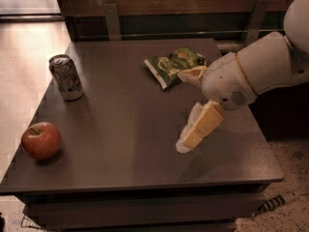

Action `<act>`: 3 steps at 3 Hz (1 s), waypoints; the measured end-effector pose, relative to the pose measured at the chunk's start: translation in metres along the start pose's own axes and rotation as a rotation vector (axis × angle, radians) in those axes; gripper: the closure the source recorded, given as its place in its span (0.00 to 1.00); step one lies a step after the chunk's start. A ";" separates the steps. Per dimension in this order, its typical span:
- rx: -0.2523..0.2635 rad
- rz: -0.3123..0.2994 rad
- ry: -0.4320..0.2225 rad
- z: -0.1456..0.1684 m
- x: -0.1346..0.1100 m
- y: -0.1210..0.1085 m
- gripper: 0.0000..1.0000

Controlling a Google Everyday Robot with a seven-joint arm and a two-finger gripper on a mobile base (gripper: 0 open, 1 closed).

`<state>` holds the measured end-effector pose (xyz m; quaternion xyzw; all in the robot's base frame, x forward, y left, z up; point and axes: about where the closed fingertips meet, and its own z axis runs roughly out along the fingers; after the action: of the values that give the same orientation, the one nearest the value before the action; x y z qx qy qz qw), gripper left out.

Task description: Pick apple

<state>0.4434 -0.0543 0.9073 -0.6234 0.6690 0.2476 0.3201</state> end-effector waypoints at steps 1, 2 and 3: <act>-0.012 0.018 -0.102 0.016 -0.011 0.003 0.00; -0.011 0.018 -0.102 0.017 -0.012 0.003 0.00; 0.035 0.014 -0.093 0.035 -0.021 -0.007 0.00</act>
Offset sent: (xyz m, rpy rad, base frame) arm -0.0006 0.0154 -0.0042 0.0803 0.0107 0.0042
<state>0.4549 -0.0151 0.8993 -0.6008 0.6619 0.2667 0.3602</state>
